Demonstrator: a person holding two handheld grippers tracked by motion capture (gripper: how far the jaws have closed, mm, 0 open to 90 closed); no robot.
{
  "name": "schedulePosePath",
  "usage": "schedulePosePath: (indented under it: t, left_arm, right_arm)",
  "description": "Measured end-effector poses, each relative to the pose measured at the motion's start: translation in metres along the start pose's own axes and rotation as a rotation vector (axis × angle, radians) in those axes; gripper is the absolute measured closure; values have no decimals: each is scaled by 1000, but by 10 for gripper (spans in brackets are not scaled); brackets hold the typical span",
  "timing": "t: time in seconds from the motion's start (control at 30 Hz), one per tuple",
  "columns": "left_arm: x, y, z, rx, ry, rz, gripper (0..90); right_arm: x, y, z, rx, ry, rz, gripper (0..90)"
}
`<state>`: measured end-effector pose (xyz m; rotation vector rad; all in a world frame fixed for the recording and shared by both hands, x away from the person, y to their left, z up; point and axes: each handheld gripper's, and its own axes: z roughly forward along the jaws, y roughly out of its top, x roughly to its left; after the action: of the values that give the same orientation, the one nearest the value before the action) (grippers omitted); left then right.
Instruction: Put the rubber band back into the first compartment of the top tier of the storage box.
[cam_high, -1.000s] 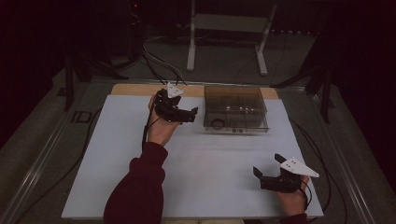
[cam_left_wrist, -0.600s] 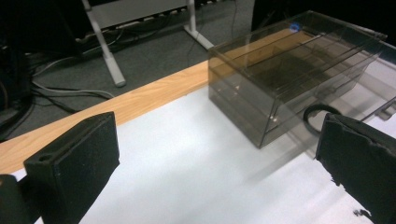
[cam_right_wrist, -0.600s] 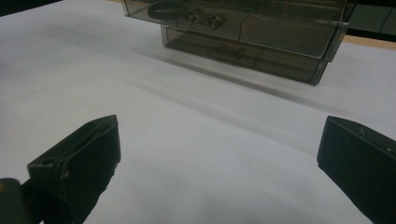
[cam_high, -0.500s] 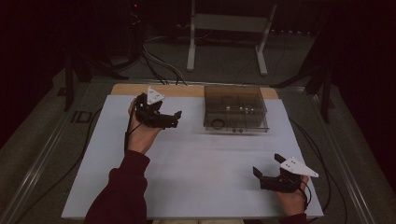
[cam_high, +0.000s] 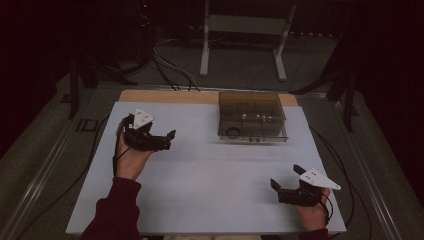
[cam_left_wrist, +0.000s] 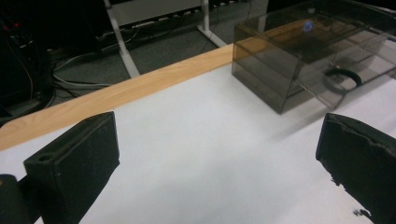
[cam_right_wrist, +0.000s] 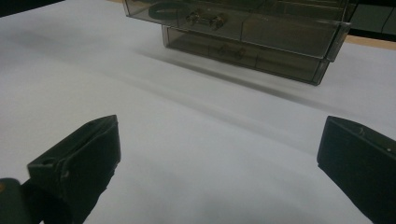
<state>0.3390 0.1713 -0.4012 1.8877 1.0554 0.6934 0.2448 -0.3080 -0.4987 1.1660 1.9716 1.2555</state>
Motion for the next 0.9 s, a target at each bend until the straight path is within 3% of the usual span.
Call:
schedulePosePath:
  t: [0.4,0.9]
  left_arm:
    - [10,-37,-22,-25,5,-20,5]
    - [9,-101,-40,-64,28,-56,5]
  right_arm:
    - [1,0,1,2,6,-1,0]
    - [3,0,5,3,13,0,0]
